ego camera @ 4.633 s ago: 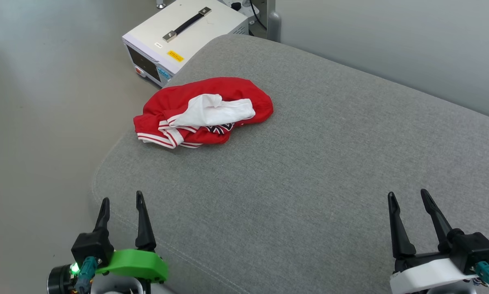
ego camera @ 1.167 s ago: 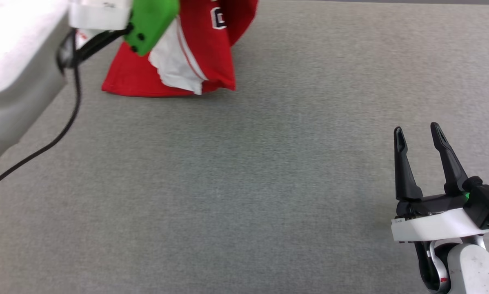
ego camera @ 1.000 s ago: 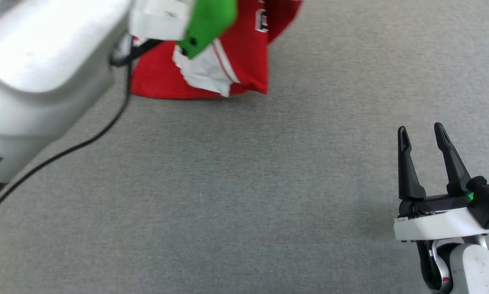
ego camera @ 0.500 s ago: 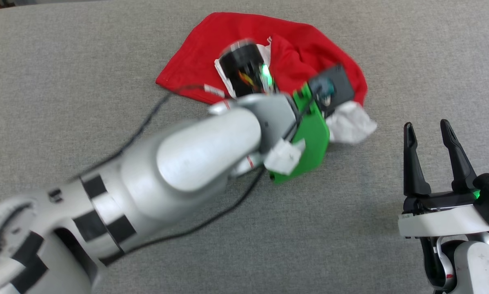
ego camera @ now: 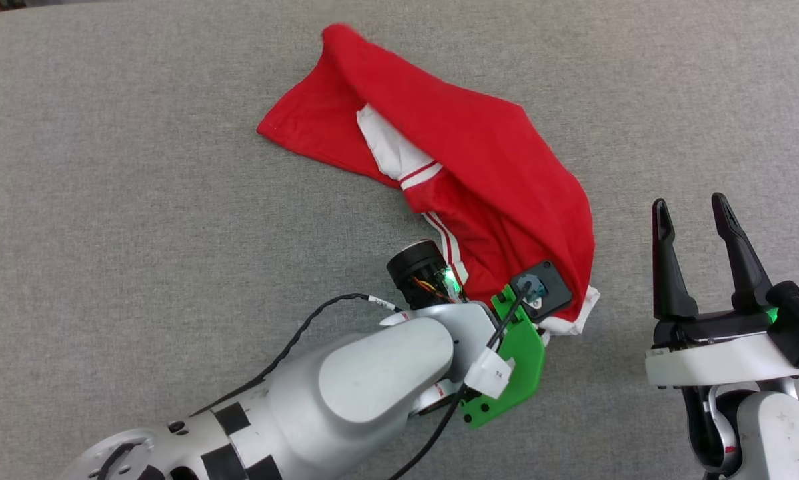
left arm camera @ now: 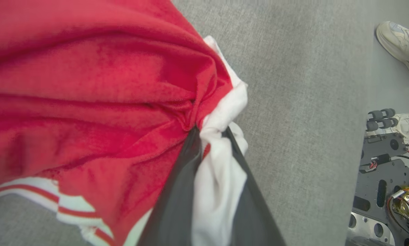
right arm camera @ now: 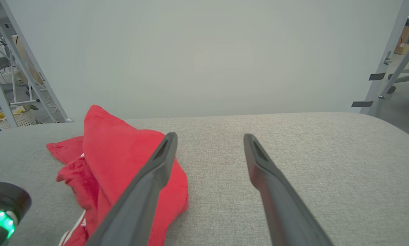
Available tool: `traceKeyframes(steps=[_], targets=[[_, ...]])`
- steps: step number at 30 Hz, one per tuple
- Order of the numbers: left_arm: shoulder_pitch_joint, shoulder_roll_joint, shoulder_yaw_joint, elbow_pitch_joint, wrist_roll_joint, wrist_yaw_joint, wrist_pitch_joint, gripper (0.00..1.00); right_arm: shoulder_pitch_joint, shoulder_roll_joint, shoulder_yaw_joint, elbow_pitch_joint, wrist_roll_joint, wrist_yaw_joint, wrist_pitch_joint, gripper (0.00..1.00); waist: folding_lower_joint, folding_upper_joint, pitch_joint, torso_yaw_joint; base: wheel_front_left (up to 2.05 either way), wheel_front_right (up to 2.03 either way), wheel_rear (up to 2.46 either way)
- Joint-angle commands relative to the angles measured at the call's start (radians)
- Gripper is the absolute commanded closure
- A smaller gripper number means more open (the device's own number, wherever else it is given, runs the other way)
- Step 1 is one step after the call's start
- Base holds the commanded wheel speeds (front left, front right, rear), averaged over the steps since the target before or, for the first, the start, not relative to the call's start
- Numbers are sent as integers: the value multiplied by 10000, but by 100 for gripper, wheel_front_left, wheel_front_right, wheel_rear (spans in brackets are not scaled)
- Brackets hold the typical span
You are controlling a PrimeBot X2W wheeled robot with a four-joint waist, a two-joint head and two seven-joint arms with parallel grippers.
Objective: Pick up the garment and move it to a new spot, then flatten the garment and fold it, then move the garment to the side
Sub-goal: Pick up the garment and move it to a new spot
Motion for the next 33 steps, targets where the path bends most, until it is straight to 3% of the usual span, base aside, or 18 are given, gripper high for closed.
traceKeyframes(steps=[1,2,3,12,15,20,25,33], targets=[[136,-99,4,151,92,-29,-262,100,-129,-20,-24,38,-37,-9,-47,0,1,0,-42,-6,0,0,0],[102,-134,4,252,126,-29,-482,75,-105,-20,-40,49,-43,-9,-47,0,1,0,-76,-1,0,0,0],[42,-181,4,366,181,-29,-784,0,-69,-20,-55,70,-49,-9,-47,0,1,0,-142,7,0,0,0],[-573,-562,209,1371,240,-20,-4869,0,499,-20,-212,260,-124,-9,-47,0,1,0,-1215,380,0,0,0],[-572,-621,471,1778,468,359,-5810,0,703,-20,-218,293,-152,-9,-47,0,1,0,-1597,536,0,0,0],[-215,-482,1291,1705,823,1304,-6276,0,1008,-20,-277,328,-202,-9,-47,0,1,0,-2060,780,0,0,0],[778,249,2989,283,1603,2283,-6294,0,1261,-20,-268,337,-235,-9,-47,0,1,0,-2371,984,0,0,0],[3244,1191,5746,-1594,2963,3475,-6296,0,1660,-20,-392,396,-242,-9,-47,0,1,0,-2897,1286,0,0,0]])
